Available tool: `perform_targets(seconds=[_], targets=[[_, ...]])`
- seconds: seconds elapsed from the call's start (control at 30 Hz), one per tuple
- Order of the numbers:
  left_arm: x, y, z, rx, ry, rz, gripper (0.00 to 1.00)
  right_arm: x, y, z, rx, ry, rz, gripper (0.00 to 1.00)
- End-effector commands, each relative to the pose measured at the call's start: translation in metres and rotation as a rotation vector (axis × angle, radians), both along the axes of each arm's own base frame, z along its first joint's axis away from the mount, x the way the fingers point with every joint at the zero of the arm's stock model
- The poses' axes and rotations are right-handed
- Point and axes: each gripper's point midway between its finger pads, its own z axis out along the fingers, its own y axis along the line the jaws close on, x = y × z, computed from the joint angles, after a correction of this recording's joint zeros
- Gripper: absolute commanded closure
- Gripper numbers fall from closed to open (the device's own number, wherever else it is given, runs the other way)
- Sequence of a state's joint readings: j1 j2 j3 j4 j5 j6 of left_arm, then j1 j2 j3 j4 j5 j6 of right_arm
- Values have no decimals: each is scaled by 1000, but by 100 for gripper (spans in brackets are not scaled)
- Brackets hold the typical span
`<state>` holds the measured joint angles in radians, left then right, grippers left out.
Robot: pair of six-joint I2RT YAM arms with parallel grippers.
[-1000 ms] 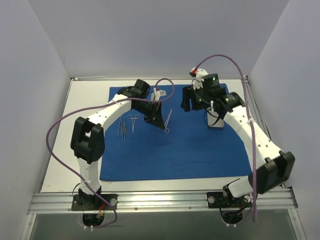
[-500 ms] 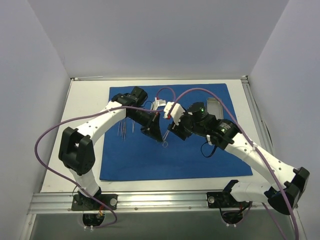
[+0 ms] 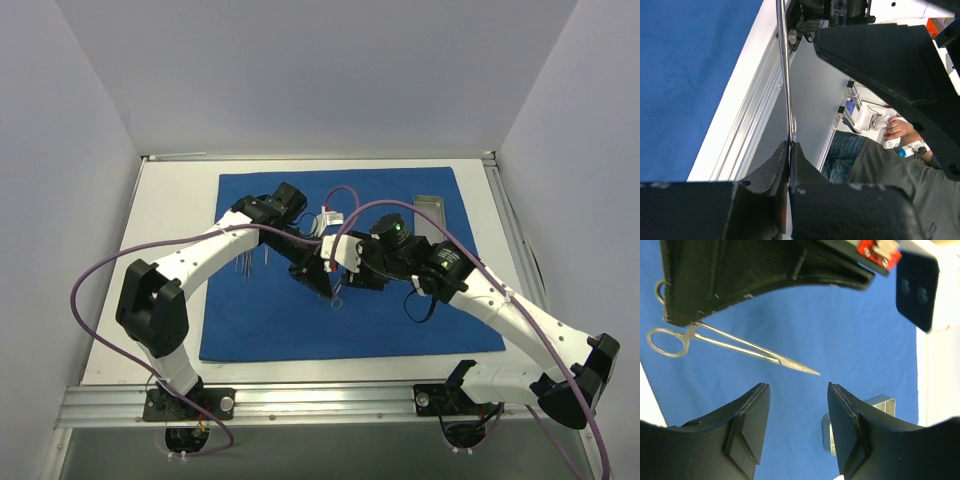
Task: Open and lay out the surgical kit
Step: Place the medical item in the surgical kit.
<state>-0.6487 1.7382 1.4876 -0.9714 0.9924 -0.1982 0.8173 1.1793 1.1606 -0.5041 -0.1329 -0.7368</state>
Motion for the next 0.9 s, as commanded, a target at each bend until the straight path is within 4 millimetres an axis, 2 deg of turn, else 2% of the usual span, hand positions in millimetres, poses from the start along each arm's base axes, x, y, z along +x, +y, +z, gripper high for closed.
perform_targets(seconds=[0.0,0.17,0.7,0.8,0.83,0.87], targets=[[-6,-9,15,-80,-38,-41,94,-8,2,7,-9,-26,66,51],[-7,-13,20,-100,-46,-54,94,-8,11,6,48,-19,60,52],[-13,-17,22,-112,-44,-84,93,-5,21,-31,-14,-4,136,59],[-12,-18,23,-121,-54,-86,93,-4,22,-34,-12,-6,134,63],[-12,-18,23,-121,-53,-89,93,-2,21,-35,-15,-9,129,70],[-12,-18,23,-119,-55,-91,91,-2,21,-35,-14,-10,128,73]])
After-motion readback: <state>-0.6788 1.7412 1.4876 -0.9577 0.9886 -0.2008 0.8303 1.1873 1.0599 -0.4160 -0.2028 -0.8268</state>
